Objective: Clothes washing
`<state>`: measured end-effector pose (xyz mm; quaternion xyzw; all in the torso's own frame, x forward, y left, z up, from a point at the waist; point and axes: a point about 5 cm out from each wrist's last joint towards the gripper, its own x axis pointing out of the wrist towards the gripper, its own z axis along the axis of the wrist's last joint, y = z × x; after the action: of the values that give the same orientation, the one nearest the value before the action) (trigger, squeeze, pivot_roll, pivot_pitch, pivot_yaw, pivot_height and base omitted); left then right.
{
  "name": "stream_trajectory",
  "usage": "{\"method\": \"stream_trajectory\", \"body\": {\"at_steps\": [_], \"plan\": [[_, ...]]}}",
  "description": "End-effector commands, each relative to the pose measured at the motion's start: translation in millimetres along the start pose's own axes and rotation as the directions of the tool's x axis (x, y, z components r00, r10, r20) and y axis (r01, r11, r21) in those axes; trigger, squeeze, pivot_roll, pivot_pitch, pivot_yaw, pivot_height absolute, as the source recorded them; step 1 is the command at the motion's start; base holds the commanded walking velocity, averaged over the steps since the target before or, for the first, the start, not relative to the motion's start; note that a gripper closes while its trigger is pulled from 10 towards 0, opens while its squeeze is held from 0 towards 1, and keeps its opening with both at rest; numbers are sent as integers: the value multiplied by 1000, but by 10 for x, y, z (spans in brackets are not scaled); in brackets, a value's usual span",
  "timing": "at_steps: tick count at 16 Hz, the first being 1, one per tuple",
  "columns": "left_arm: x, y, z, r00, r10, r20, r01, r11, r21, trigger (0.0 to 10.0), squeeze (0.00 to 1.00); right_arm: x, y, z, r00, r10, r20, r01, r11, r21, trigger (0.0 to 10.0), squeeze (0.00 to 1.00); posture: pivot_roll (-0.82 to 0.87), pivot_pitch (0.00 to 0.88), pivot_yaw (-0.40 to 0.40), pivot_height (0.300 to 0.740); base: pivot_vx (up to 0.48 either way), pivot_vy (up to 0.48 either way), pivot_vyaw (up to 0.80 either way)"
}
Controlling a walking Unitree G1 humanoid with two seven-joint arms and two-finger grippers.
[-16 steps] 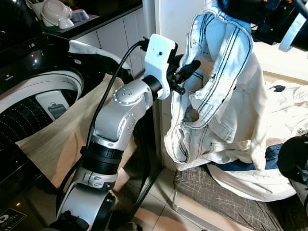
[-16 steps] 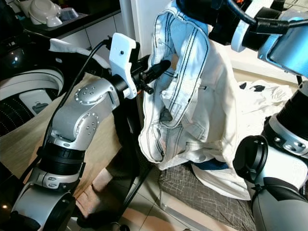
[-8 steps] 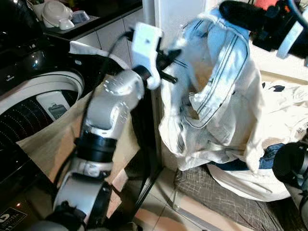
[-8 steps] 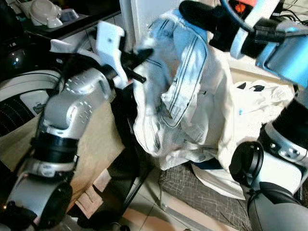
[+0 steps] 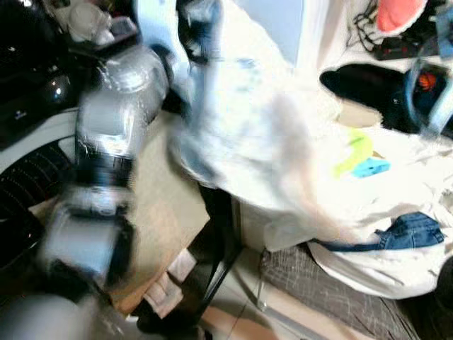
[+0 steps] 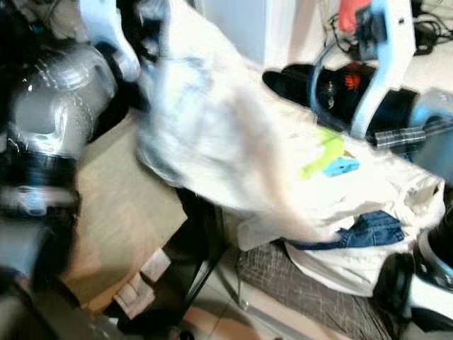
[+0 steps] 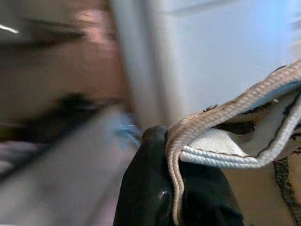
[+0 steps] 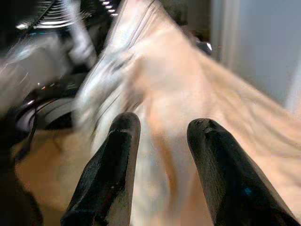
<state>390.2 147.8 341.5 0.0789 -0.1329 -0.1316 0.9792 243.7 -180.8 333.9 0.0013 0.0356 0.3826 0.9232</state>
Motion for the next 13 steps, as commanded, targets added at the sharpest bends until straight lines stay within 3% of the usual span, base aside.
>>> {"method": "stream_trajectory", "body": {"at_steps": [1, 2, 3, 4, 5, 6, 7, 8, 9, 11, 12, 13], "plan": [[-17, 236, 259, 988, 128, 90, -135, 987, 83, 0, 0, -21, 29, 4, 1000, 11, 2, -11, 1000, -13, 10000, 0, -97, 0, 140, 740, 0, 0, 0], [-31, 471, 421, 955, 265, 131, -288, 933, 215, 0, 0, -33, 4, -37, 1000, -20, -5, 20, 1000, 3, 10000, 0, -96, 0, 141, 740, 0, 0, 0], [-129, 845, 680, 848, 477, 231, -530, 762, 372, 0, 0, -34, -46, -129, 998, -63, -25, 63, 998, 16, 10000, 0, -95, 0, 142, 740, 0, 0, 0], [-264, 1153, 880, 709, 620, 336, -693, 527, 492, 0, 0, -10, -93, -199, 994, -97, -44, 98, 995, 25, 10000, 0, -83, 0, 136, 740, 0, 0, 0], [-371, 1311, 1014, 603, 668, 436, -764, 327, 556, 0, 0, 21, -111, -224, 993, -112, -48, 113, 993, 26, 10000, 0, -85, 0, 135, 740, 0, 0, 0], [-437, 1369, 1127, 517, 670, 533, -814, 191, 549, 0, 0, 47, -115, -222, 991, -124, -43, 125, 992, 20, 10000, 0, -82, 0, 133, 740, 0, 0, 0], [-457, 1368, 1190, 470, 642, 606, -836, 105, 538, 0, 0, 71, -113, -218, 991, -128, -35, 129, 991, 18, 10000, 0, -81, 0, 133, 740, 0, 0, 0], [-451, 1360, 1189, 461, 622, 632, -836, 65, 545, 0, 0, 88, -106, -223, 991, -128, -34, 128, 992, 18, 10000, 0, -81, 0, 133, 740, 0, 0, 0], [-386, 1358, 1078, 508, 614, 604, -792, 58, 608, 0, 0, 121, -81, -249, 992, -118, -35, 118, 993, 19, 10000, 0, -82, 0, 135, 740, 0, 0, 0], [-278, 1363, 681, 616, 670, 414, -654, 143, 743, 0, 0, 160, -33, -332, 993, -103, -56, 105, 994, 17, 10000, 0, -89, 0, 144, 740, 0, 0, 0], [-257, 1366, 423, 659, 700, 275, -563, 217, 797, 0, 0, 169, -20, -366, 993, -101, -66, 102, 995, 21, 10000, 0, -90, 0, 145, 740, 0, 0, 0], [-260, 1364, 187, 674, 721, 160, -497, 283, 820, 0, 0, 177, -11, -394, 993, -97, -73, 99, 995, 27, 10000, 0, -90, 0, 147, 740, 0, 0, 0]]}}
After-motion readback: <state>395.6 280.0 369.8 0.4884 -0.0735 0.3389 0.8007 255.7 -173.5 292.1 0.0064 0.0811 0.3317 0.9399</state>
